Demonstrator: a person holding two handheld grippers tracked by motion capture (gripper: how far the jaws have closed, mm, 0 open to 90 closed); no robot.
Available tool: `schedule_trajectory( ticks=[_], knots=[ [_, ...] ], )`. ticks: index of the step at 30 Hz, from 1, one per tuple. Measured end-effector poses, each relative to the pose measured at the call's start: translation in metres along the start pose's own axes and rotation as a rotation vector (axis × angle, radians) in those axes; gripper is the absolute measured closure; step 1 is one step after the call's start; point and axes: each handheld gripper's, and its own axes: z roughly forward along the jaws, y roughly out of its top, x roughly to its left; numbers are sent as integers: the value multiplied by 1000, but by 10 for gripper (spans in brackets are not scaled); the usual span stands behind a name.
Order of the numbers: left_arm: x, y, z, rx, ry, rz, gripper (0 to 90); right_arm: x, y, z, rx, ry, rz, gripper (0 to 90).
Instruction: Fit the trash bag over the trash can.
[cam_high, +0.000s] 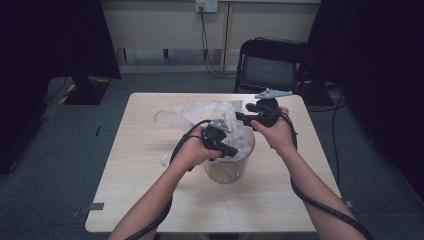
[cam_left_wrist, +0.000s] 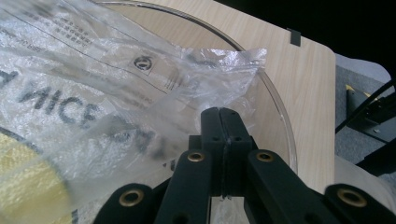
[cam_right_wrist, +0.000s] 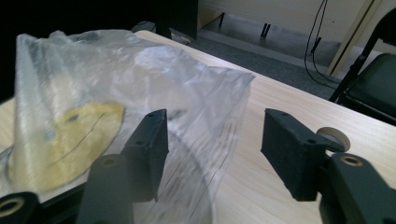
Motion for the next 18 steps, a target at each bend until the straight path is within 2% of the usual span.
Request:
schedule_trajectory(
  ticks=[4, 8, 10, 12, 14, 16, 18],
  knots=[
    [2, 0, 1, 3, -16, 5, 898, -9, 0, 11, -9, -18, 50, 252],
    [4, 0, 2, 11, -28, 16, 898, -11, 1, 22, -4, 26, 90, 277],
    [5, 1, 3, 21, -35, 23, 898, -10, 1, 26, 3, 59, 101, 396],
    [6, 0, 3, 7, -38, 14, 898, -10, 1, 29, 2, 117, 138, 560],
    [6, -1, 3, -5, -41, 7, 898, -9, 1, 30, 6, 155, 159, 690],
    [7, -2, 2, -13, -37, 1, 898, -8, 1, 28, 16, 183, 161, 811],
    [6, -2, 1, -17, -26, 2, 896, -6, 2, 24, 15, 199, 139, 877]
  ],
)
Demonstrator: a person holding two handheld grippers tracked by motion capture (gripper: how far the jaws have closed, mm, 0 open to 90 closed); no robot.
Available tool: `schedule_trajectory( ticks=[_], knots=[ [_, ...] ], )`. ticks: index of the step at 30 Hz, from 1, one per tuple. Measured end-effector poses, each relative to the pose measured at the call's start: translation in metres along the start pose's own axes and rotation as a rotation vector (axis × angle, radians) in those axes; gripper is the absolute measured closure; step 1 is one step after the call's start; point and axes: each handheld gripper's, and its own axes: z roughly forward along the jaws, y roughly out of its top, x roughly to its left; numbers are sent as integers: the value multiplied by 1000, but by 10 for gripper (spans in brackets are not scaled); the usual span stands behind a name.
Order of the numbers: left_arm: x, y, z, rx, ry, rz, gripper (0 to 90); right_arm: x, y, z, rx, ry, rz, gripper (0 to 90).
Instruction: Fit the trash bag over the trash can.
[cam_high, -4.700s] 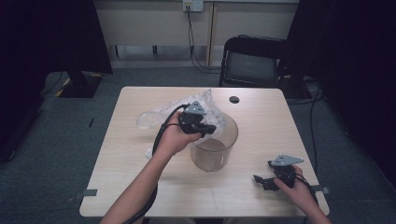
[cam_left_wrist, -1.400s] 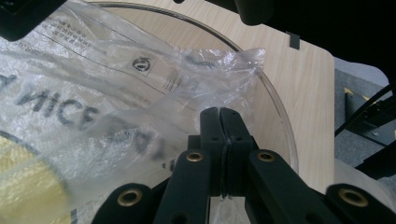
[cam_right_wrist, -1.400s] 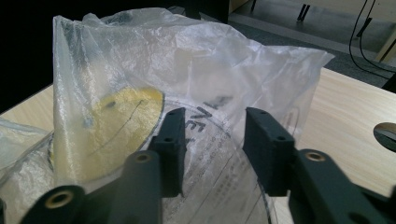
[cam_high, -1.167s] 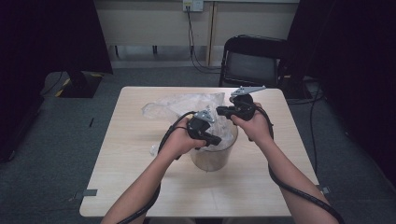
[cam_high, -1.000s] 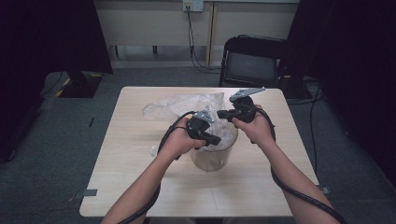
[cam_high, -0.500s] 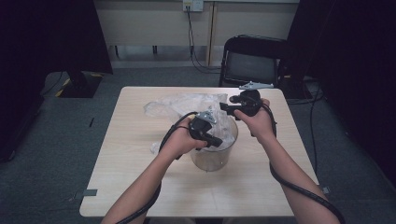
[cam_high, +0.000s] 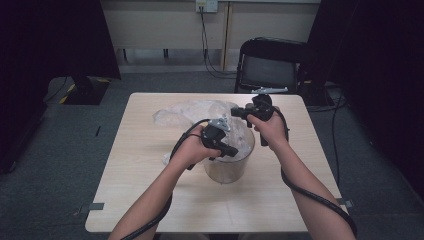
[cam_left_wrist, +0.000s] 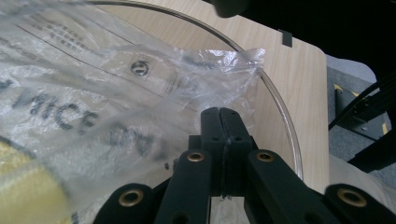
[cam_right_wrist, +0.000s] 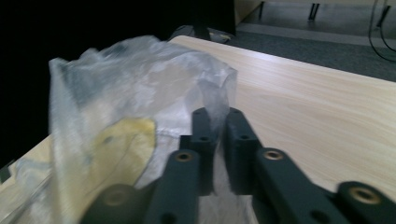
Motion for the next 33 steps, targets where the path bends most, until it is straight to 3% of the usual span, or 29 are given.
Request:
schedule_trajectory(
  ticks=[4, 6, 9, 12, 19, 23, 28, 33],
  knots=[
    [-2, 0, -3, -12, 38, 3, 828, 8, -1, -12, 35, 7, -49, 900],
    [-4, 1, -6, -22, 75, 31, 706, 13, -4, -19, 55, -1, -83, 900],
    [-6, 2, -15, -75, 132, 22, 504, 20, -12, -27, 87, -5, -128, 900],
    [-6, 4, -27, -135, 208, 6, 415, 26, -20, -36, 110, -8, -162, 900],
    [-1, 8, -35, -212, 326, -43, 357, 34, -37, -46, 146, 9, -174, 900],
    [-1, 10, -28, -239, 315, -62, 371, 35, -45, -45, 166, 29, -178, 900],
    [-3, 14, -13, -221, 279, -51, 414, 35, -50, -42, 188, 56, -179, 900],
    [-5, 18, -3, -207, 233, -42, 553, 37, -53, -43, 204, 41, -218, 900]
  ],
)
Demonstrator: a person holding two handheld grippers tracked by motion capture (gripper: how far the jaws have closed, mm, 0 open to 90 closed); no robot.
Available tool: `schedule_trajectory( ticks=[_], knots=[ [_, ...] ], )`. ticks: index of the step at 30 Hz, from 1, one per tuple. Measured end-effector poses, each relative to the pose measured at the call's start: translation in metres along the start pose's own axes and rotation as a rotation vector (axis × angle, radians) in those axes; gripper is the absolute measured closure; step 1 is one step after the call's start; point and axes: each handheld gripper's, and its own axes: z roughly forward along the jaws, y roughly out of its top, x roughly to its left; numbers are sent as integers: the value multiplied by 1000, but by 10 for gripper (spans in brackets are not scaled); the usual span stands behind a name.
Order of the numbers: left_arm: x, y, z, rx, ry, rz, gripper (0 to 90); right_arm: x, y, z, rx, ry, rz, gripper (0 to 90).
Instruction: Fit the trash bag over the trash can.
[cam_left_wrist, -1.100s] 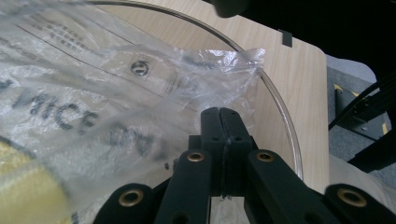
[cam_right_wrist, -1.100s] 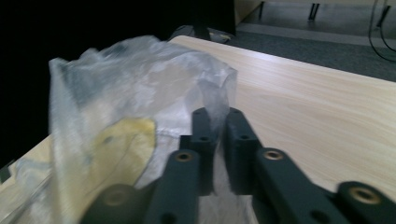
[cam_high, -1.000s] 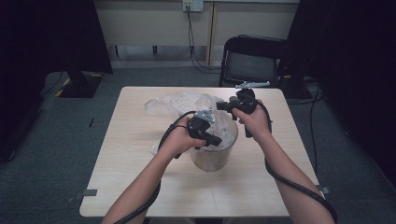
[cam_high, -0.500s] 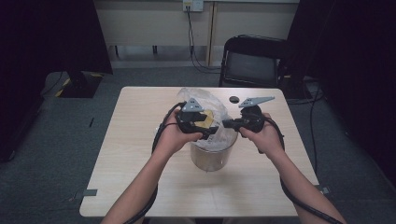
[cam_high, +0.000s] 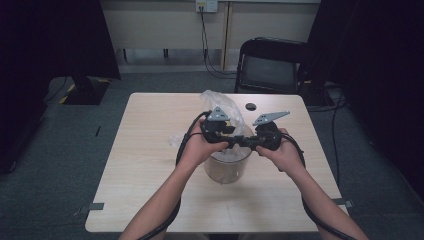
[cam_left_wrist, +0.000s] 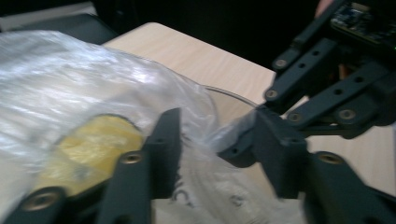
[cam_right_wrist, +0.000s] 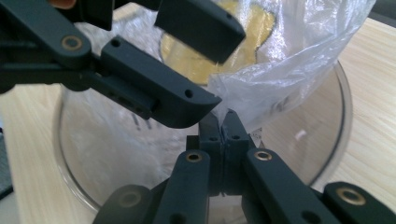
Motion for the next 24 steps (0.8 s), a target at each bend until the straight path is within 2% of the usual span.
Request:
schedule_trajectory(
  ticks=[2, 3, 6, 10, 12, 16, 18, 21, 22, 24],
  knots=[
    [-1, 1, 1, 6, -22, 4, 686, -3, -3, -1, -10, 19, 19, 894],
    [-1, 1, 1, 10, -23, 10, 677, -3, -4, -1, -14, 31, 24, 891],
    [-3, 2, 2, 32, -34, 23, 736, 1, -4, -2, 1, 28, -1, 890],
    [-7, 4, 3, 55, -48, 14, 878, 6, -3, -1, 9, 20, -11, 872],
    [-8, 4, 4, 59, -46, 17, 897, 7, -3, -1, 18, 15, -18, 855],
    [-4, 2, 5, 70, -59, -23, 900, 8, -6, -2, 3, 31, 3, 781],
    [-3, 0, 6, 94, -52, -13, 900, 10, -6, -4, 2, 17, -2, 666],
    [-3, -2, 8, 106, -55, -15, 900, 13, -3, -11, -20, 3, -7, 569],
    [-2, -2, 8, 93, -67, -34, 900, 14, -1, -15, -35, -10, -8, 517],
    [-3, -2, 8, 118, -57, -15, 900, 13, 3, -22, -30, -22, -33, 502]
  ],
)
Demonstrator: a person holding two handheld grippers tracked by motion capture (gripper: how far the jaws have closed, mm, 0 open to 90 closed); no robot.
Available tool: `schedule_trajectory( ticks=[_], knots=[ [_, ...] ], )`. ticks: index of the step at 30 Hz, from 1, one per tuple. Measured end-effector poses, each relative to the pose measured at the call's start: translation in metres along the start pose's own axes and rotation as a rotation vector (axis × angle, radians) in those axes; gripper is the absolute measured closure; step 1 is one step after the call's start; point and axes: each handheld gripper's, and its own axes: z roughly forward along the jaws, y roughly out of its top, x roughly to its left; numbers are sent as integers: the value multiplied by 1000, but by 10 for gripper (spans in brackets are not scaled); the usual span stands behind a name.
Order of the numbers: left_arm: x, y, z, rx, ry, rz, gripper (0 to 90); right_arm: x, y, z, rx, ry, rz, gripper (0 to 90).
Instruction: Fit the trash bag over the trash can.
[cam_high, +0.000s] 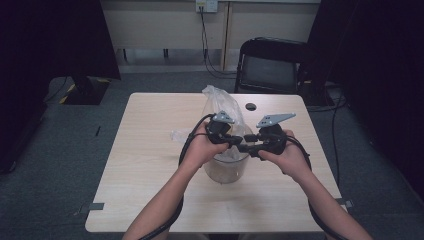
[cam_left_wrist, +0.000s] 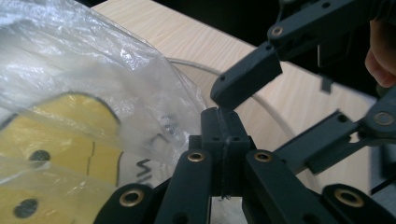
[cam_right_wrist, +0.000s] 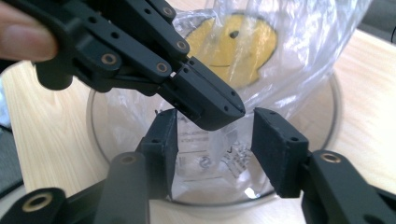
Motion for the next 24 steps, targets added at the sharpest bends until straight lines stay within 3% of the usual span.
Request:
schedule_trajectory(
  ticks=[3, 6, 13, 17, 20, 24],
  knots=[
    [0, -2, 1, 9, -10, -1, 900, -6, 4, -5, -36, -20, 20, 461],
    [-1, -3, 1, 22, -15, 12, 900, -16, 9, -9, -81, -45, 78, 453],
    [-6, -3, 7, 53, -66, 42, 900, -39, 20, 9, -107, -150, 152, 464],
    [-6, -4, 12, 67, -80, 54, 900, -48, 29, 19, -160, -132, 208, 523],
    [-5, -4, 14, 75, -88, 53, 900, -49, 36, 29, -167, -121, 224, 569],
    [-4, -6, 13, 71, -87, 53, 900, -49, 39, 37, -139, -118, 218, 752]
  ],
)
